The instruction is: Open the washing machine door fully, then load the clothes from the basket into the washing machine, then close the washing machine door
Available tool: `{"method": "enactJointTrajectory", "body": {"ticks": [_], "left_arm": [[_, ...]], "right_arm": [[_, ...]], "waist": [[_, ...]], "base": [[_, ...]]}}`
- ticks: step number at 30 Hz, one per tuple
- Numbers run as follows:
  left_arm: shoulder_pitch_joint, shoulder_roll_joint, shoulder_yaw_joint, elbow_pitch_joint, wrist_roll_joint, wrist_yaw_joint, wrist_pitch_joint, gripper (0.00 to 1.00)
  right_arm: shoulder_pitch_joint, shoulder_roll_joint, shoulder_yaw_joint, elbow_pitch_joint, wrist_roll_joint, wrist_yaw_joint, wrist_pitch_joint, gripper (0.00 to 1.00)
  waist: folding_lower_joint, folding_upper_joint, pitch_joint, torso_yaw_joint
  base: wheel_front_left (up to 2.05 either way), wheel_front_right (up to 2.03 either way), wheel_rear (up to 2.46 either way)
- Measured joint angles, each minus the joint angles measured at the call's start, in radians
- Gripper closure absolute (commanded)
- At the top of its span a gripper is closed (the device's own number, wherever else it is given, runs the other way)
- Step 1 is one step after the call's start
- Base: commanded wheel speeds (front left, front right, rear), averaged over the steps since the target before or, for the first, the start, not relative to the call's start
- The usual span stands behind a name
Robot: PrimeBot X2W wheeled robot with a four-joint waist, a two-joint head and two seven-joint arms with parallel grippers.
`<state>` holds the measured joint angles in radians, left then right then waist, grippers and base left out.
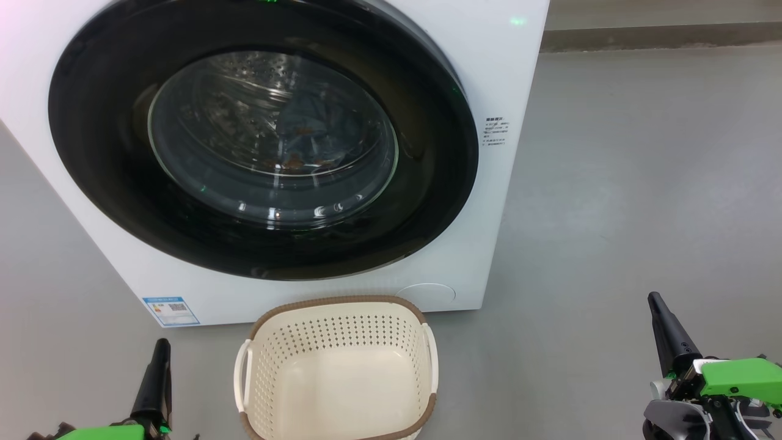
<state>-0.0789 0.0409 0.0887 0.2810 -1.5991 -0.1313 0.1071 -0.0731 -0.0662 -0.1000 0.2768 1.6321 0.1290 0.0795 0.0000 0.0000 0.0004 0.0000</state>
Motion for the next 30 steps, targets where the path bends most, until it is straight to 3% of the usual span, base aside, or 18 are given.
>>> {"method": "enactJointTrajectory", "body": {"ticks": [30], "left_arm": [[0.0,0.0,0.0,0.0,0.0,0.0,0.0,1.0]], "right_arm": [[0.0,0.002,-0.003,0.0,0.0,0.0,0.007,1.0]], "waist": [[0.0,0.0,0.0,0.0]], "base": [[0.0,0.0,0.0]]}}
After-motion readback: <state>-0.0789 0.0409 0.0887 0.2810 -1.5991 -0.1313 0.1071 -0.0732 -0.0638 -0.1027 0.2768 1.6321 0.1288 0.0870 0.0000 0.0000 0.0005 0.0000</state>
